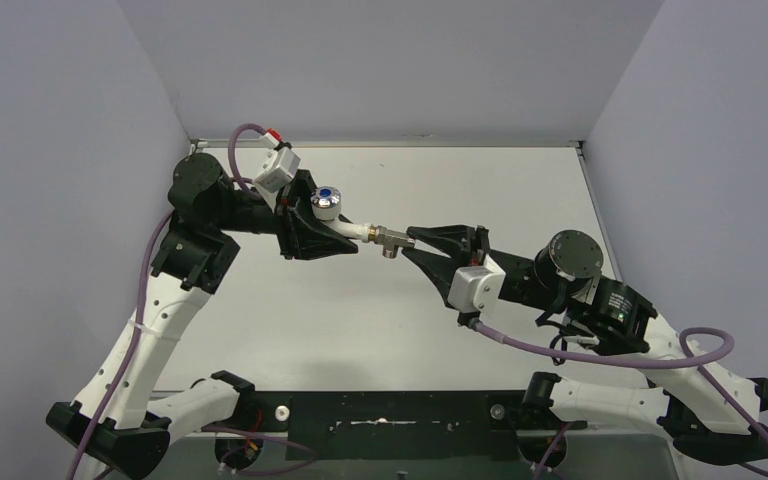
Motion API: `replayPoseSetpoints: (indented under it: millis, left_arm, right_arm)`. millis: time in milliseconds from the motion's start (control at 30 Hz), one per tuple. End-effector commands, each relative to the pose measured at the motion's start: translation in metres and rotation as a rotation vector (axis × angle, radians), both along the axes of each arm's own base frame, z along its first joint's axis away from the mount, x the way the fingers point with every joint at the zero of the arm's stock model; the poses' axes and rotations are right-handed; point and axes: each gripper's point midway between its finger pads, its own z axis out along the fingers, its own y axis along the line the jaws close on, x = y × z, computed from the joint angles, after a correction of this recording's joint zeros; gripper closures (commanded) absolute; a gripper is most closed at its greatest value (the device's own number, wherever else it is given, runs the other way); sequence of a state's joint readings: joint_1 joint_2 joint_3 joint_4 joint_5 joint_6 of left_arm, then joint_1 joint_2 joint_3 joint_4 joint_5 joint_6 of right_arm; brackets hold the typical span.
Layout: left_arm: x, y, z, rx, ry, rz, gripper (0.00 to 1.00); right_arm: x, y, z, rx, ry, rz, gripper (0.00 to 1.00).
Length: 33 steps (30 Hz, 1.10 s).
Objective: Install the water faucets
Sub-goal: Screw the water faucet onto the adaptor.
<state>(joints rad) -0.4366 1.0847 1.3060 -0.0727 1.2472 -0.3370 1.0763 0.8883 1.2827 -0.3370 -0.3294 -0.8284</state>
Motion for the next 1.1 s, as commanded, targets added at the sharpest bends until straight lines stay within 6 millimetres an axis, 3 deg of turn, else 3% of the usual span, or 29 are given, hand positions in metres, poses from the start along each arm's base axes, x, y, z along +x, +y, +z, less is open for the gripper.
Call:
replayPoseSetpoints:
  millis: [0,167,367,867,1067]
  left_arm:
    - [-0.008,0.002,0.015,-0.033,-0.075,-0.021,1.00]
    - [-0.010,0.003,0.013,-0.033,-0.092,-0.029,1.00]
    - [-0.007,0.002,0.011,-0.031,-0.099,-0.029,1.00]
    - [-0.009,0.002,0.010,-0.031,-0.107,-0.038,1.00]
    - [-0.008,0.002,0.015,-0.047,-0.149,-0.041,1.00]
  right_arm:
    - [0.004,0.003,0.021,0.107,0.073,-0.021,0.89]
    - [0.010,0.004,0.017,0.187,0.257,-0.037,1.00]
    - [0.016,0.002,0.013,0.284,0.396,-0.018,1.00]
    - [0.009,0.007,0.004,0.399,0.754,0.042,1.00]
    - [0.009,0.008,0.008,0.557,0.952,0.084,1.00]
